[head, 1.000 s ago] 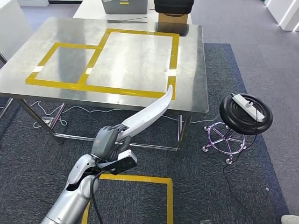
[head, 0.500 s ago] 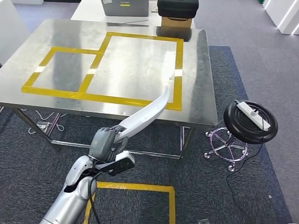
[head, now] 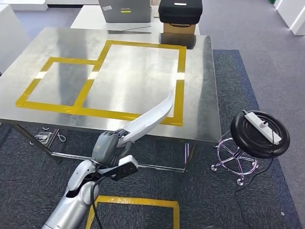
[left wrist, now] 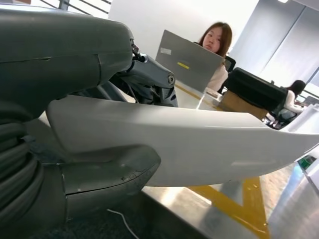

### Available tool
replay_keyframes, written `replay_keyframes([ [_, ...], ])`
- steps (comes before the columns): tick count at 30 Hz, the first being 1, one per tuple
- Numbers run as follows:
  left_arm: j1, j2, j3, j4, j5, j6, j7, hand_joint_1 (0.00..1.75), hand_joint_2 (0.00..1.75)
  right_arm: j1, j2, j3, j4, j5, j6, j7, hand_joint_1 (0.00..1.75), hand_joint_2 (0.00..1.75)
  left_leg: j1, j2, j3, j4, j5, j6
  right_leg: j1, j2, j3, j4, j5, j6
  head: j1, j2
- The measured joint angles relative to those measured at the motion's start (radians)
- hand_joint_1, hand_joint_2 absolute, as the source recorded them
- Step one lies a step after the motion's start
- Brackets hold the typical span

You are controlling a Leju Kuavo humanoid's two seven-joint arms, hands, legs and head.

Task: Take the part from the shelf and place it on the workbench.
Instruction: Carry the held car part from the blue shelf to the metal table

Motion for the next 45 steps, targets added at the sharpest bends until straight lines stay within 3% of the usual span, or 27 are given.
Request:
replay_keyframes([
  [2, 0.0, 0.0, 0.0, -0.003, 0.0, 0.0, 0.0, 1.75, 1.75, -0.002, 0.0, 0.0, 0.0, 0.001, 0.0, 0.0, 0.0, 0.0, 0.001, 0.001, -0.044, 0.078, -0.041, -0.007, -0.003, 0.001, 0.012, -0.004, -0.006, -0.009, -0.003, 0.0],
  [4, 0.004, 0.001, 0.0, -0.004, -0.001, 0.0, 0.0, 1.75, 1.75, -0.003, 0.0, 0.0, 0.0, 0.002, 0.0, 0.0, 0.0, 0.0, 0.0, 0.002, -0.124, 0.199, -0.091, -0.012, -0.002, 0.001, 0.018, -0.004, -0.016, -0.014, -0.004, 0.0],
  [5, 0.007, 0.001, 0.0, -0.004, -0.002, 0.0, 0.0, 1.75, 1.75, -0.002, 0.0, 0.0, 0.0, 0.003, 0.0, 0.0, 0.0, 0.0, 0.0, 0.002, -0.156, 0.235, -0.096, -0.012, -0.002, 0.002, 0.023, -0.003, -0.021, -0.014, -0.004, 0.0],
  [6, 0.01, 0.002, 0.0, -0.004, -0.003, 0.0, 0.0, 1.75, 1.75, -0.001, 0.0, 0.0, 0.0, 0.003, 0.0, 0.0, 0.0, 0.0, 0.0, 0.002, -0.172, 0.239, -0.079, -0.011, -0.001, 0.002, 0.029, -0.003, -0.027, -0.014, -0.004, 0.0],
  [7, 0.011, 0.002, 0.0, -0.004, -0.005, 0.0, 0.0, 1.75, 1.75, 0.0, 0.001, 0.0, 0.0, 0.003, 0.0, 0.0, 0.0, 0.0, 0.0, 0.002, -0.171, 0.207, -0.041, -0.008, -0.002, 0.003, 0.037, -0.003, -0.032, -0.013, -0.004, 0.0],
  [9, 0.011, 0.003, 0.001, -0.004, -0.009, 0.0, 0.0, 1.75, 1.75, 0.0, 0.002, 0.0, 0.0, 0.003, 0.0, 0.0, 0.0, 0.0, -0.001, 0.003, -0.135, 0.085, 0.055, -0.005, -0.001, 0.005, 0.053, -0.003, -0.044, -0.009, -0.003, 0.0],
  [11, 0.011, 0.003, 0.001, -0.004, -0.013, 0.0, 0.0, 1.75, 1.75, -0.001, 0.003, 0.0, 0.0, 0.003, 0.0, 0.0, 0.0, 0.0, -0.003, 0.003, -0.109, -0.003, 0.091, 0.003, 0.001, 0.005, 0.056, -0.002, -0.052, 0.0, -0.004, 0.0],
  [13, 0.011, 0.004, 0.002, -0.004, -0.021, 0.0, -0.002, 1.75, 1.75, -0.001, 0.003, 0.0, 0.0, 0.005, 0.0, 0.001, 0.0, 0.0, -0.005, 0.003, -0.106, -0.023, 0.09, 0.01, 0.003, 0.005, 0.054, -0.006, -0.054, 0.006, -0.004, 0.0],
  [18, 0.004, 0.013, -0.008, -0.005, -0.051, -0.002, -0.044, 1.75, 1.75, -0.003, 0.003, 0.002, 0.0, 0.015, 0.002, 0.003, 0.0, 0.0, -0.005, 0.001, -0.105, -0.025, 0.096, 0.016, 0.006, 0.003, 0.062, -0.02, -0.052, -0.001, -0.004, 0.0],
  [25, -0.058, 0.062, -0.062, -0.004, -0.09, 0.002, -0.08, 1.75, 1.75, -0.014, 0.003, 0.007, 0.0, 0.032, 0.009, 0.008, 0.0, 0.0, -0.006, 0.001, -0.105, -0.025, 0.095, 0.024, 0.005, 0.003, 0.065, -0.029, -0.049, 0.015, -0.004, 0.0],
  [28, -0.098, 0.093, -0.078, -0.004, -0.096, -0.004, -0.08, 1.75, 1.75, -0.019, 0.003, 0.011, 0.0, 0.039, 0.011, 0.011, 0.0, 0.0, -0.005, 0.001, -0.105, -0.025, 0.097, 0.024, 0.005, 0.003, 0.064, -0.028, -0.048, 0.017, -0.004, 0.0],
  [36, -0.316, 0.213, -0.111, 0.037, -0.118, -0.07, -0.077, 1.75, 1.75, -0.032, 0.003, 0.033, 0.0, 0.057, 0.022, 0.018, 0.0, 0.0, 0.0, 0.001, -0.105, -0.026, 0.103, 0.018, 0.009, 0.003, 0.06, -0.022, -0.045, 0.015, -0.004, 0.0],
  [41, -0.412, 0.252, -0.133, 0.072, -0.126, -0.084, -0.064, 1.75, 1.75, -0.036, 0.003, 0.04, 0.0, 0.061, 0.028, 0.019, 0.0, 0.0, 0.0, 0.002, -0.106, -0.026, 0.105, 0.016, 0.009, 0.004, 0.058, -0.021, -0.044, 0.014, -0.004, 0.0],
  [45, -0.546, 0.287, -0.153, 0.174, -0.145, -0.099, -0.037, 1.75, 1.75, -0.04, 0.003, 0.055, 0.0, 0.064, 0.037, 0.022, 0.0, 0.0, 0.0, 0.002, -0.106, -0.026, 0.106, 0.014, 0.009, 0.005, 0.058, -0.019, -0.043, 0.012, -0.004, 0.0],
])
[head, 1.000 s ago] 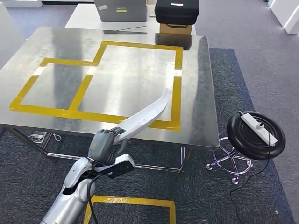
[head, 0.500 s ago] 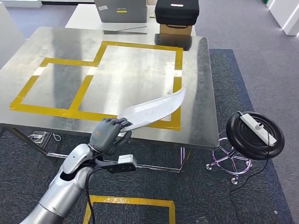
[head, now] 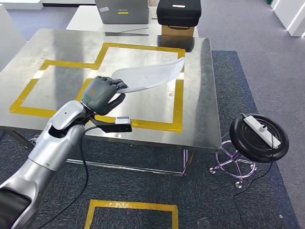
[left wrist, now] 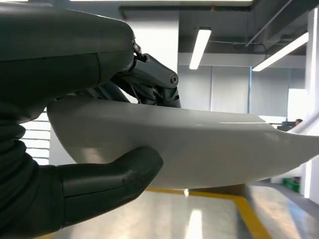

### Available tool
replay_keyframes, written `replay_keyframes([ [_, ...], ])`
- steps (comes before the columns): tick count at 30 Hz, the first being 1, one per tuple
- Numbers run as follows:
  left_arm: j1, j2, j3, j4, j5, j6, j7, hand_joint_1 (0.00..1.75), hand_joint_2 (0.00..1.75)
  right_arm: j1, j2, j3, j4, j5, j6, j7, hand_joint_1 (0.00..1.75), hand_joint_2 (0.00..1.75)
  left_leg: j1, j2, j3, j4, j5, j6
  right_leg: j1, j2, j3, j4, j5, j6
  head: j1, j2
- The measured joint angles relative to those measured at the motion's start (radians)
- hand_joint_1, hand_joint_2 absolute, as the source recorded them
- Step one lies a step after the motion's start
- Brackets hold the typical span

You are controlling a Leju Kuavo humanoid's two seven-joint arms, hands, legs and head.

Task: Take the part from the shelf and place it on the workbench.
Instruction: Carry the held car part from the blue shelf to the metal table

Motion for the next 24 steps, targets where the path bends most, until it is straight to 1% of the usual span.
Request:
replay_keyframes([
  [3, -0.099, 0.024, -0.008, 0.11, -0.025, 0.011, 0.015, 1.75, 1.75, -0.002, 0.0, 0.007, 0.0, 0.001, 0.004, 0.002, 0.0, 0.0, 0.0, 0.0, 0.0, 0.0, 0.001, -0.001, 0.0, 0.0, -0.001, 0.001, 0.001, -0.001, 0.0, 0.0],
  [5, -0.149, 0.036, -0.011, 0.184, -0.037, 0.021, 0.023, 1.75, 1.75, -0.004, 0.0, 0.013, 0.0, 0.002, 0.005, 0.003, 0.0, 0.0, 0.0, 0.0, 0.0, 0.0, 0.001, -0.001, 0.0, 0.0, -0.001, 0.001, 0.001, -0.001, 0.0, 0.0],
  [12, -0.268, 0.073, -0.016, 0.435, -0.112, 0.038, 0.106, 1.75, 1.75, -0.01, 0.0, 0.03, 0.0, 0.003, 0.012, 0.009, 0.0, 0.0, 0.0, 0.001, 0.0, 0.0, 0.001, -0.002, 0.0, 0.002, -0.002, 0.004, 0.001, -0.001, 0.0, 0.0],
  [15, -0.302, 0.09, -0.015, 0.531, -0.134, 0.047, 0.137, 1.75, 1.75, -0.011, 0.0, 0.035, 0.0, 0.002, 0.014, 0.01, 0.0, 0.0, 0.0, 0.001, 0.0, 0.0, 0.001, -0.002, 0.0, 0.002, -0.003, 0.004, 0.0, -0.002, 0.0, 0.0],
  [18, -0.321, 0.107, -0.012, 0.612, -0.154, 0.046, 0.185, 1.75, 1.75, -0.011, 0.0, 0.042, 0.0, 0.001, 0.014, 0.011, 0.0, 0.0, 0.0, 0.001, 0.0, 0.0, 0.001, -0.002, 0.0, 0.002, -0.003, 0.005, 0.0, -0.002, 0.0, 0.0],
  [24, -0.329, 0.145, 0.0, 0.713, -0.187, 0.038, 0.27, 1.75, 1.75, -0.011, 0.0, 0.048, 0.0, -0.001, 0.014, 0.014, 0.0, 0.0, 0.0, 0.001, 0.0, 0.0, 0.001, -0.002, 0.0, 0.001, -0.004, 0.006, -0.001, -0.004, 0.0, 0.0],
])
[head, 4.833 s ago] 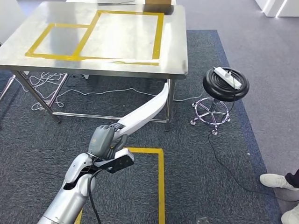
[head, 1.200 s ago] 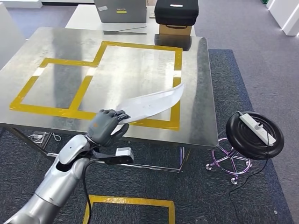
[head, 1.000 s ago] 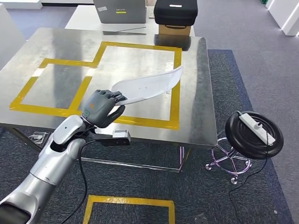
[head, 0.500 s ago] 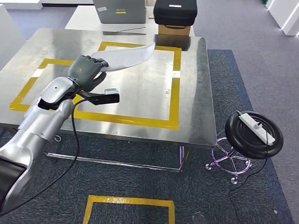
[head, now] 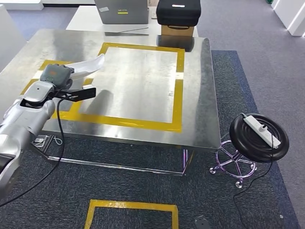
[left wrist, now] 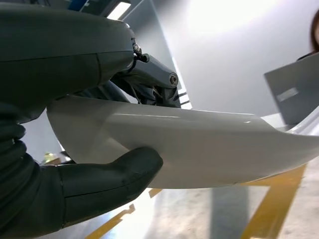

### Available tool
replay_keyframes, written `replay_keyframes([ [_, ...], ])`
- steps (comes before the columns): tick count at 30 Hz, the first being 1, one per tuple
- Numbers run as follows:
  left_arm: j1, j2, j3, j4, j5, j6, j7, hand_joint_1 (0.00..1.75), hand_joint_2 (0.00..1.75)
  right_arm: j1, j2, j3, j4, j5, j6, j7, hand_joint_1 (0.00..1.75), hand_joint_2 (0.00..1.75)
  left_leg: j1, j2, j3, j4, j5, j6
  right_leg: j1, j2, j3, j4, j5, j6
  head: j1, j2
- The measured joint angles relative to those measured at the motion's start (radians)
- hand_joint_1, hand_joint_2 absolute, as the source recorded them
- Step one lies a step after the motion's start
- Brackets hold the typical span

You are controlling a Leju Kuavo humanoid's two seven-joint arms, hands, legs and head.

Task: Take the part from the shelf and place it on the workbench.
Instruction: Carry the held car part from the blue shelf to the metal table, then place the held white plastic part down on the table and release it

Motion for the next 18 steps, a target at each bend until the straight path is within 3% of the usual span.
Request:
replay_keyframes([
  [7, 0.0, 0.021, 0.016, 0.048, -0.015, -0.011, 0.032, 1.75, 1.75, 0.0, 0.0, 0.005, 0.0, -0.003, 0.0, 0.003, 0.0, 0.0, 0.0, 0.0, -0.001, 0.0, 0.0, 0.0, 0.0, 0.0, 0.0, 0.0, 0.0, 0.0, 0.0, 0.0],
  [13, 0.013, 0.045, 0.067, 0.077, -0.046, -0.034, 0.109, 1.75, 1.75, 0.001, 0.0, 0.006, 0.0, -0.009, -0.001, 0.007, 0.0, 0.0, 0.0, 0.0, -0.001, 0.0, 0.0, 0.0, 0.0, 0.001, -0.001, 0.0, 0.0, 0.0, 0.0, 0.0],
  [17, 0.047, 0.06, 0.123, 0.093, -0.041, -0.047, 0.12, 0.0, 1.75, 0.001, 0.0, 0.007, 0.0, -0.014, -0.002, 0.009, 0.0, 0.0, 0.0, 0.0, -0.001, 0.0, 0.0, 0.0, 0.0, 0.0, -0.001, 0.001, -0.001, -0.001, 0.0, 0.0],
  [18, 0.055, 0.061, 0.135, 0.096, -0.039, -0.047, 0.118, 0.0, 1.75, 0.001, 0.0, 0.007, 0.0, -0.015, -0.002, 0.009, 0.0, 0.0, 0.0, 0.0, -0.001, 0.0, 0.0, 0.0, 0.001, 0.0, -0.001, 0.001, -0.001, -0.001, 0.0, 0.0],
])
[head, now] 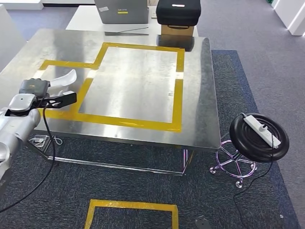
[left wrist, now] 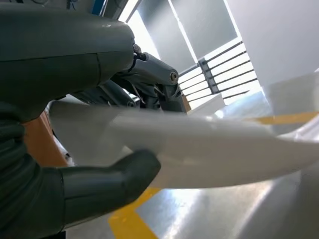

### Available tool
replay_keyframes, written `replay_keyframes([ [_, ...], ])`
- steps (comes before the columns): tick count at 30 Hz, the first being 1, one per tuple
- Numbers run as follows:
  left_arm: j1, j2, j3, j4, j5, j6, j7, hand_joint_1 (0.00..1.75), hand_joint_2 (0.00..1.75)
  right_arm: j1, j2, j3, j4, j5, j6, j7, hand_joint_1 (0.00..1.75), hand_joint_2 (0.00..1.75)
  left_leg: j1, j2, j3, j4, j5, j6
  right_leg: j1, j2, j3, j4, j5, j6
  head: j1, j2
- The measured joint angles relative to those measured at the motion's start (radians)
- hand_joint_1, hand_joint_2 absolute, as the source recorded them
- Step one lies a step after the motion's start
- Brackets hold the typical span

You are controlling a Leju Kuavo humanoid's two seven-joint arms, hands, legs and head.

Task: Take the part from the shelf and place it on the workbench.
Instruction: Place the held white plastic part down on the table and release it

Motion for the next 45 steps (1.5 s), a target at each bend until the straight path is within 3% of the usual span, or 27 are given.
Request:
replay_keyframes([
  [1, 0.006, 0.001, 0.01, 0.003, 0.001, 0.001, -0.004, 0.0, 1.75, 0.0, 0.0, 0.0, 0.0, -0.001, 0.0, 0.0, 0.0, 0.0, 0.0, 0.0, 0.0, 0.0, 0.0, 0.0, 0.0, 0.0, 0.0, 0.0, 0.0, 0.0, 0.0, 0.0],
  [5, 0.026, 0.005, 0.044, 0.007, -0.004, 0.033, -0.026, 0.0, 0.0, 0.001, 0.0, 0.0, 0.0, -0.005, 0.0, -0.003, 0.0, 0.0, 0.0, 0.0, 0.0, 0.0, 0.0, 0.0, 0.0, 0.0, 0.0, 0.0, 0.0, 0.0, 0.0, 0.0],
  [34, 0.079, -0.005, 0.123, 0.007, -0.048, 0.105, -0.088, 0.0, 0.0, 0.014, 0.0, 0.0, 0.0, -0.011, -0.004, -0.005, 0.0, 0.0, 0.0, 0.0, 0.0, 0.0, 0.0, 0.0, 0.0, 0.0, 0.0, 0.0, 0.0, 0.0, 0.0, 0.0],
  [39, 0.094, -0.029, 0.167, -0.012, 0.0, 0.169, -0.184, 0.0, 0.0, 0.017, 0.0, 0.0, 0.0, -0.021, -0.01, -0.009, 0.0, 0.0, 0.0, 0.0, 0.0, 0.0, 0.0, 0.0, 0.0, 0.0, -0.001, 0.0, 0.0, 0.0, 0.0, 0.0],
  [45, 0.183, -0.135, 0.304, -0.159, 0.22, 0.175, -0.378, 0.0, 0.0, 0.024, 0.0, 0.0, 0.0, -0.032, -0.02, -0.015, 0.0, 0.0, -0.001, 0.0, 0.0, 0.0, 0.0, 0.0, -0.001, 0.001, -0.001, -0.001, 0.0, 0.0, 0.0, 0.0],
])
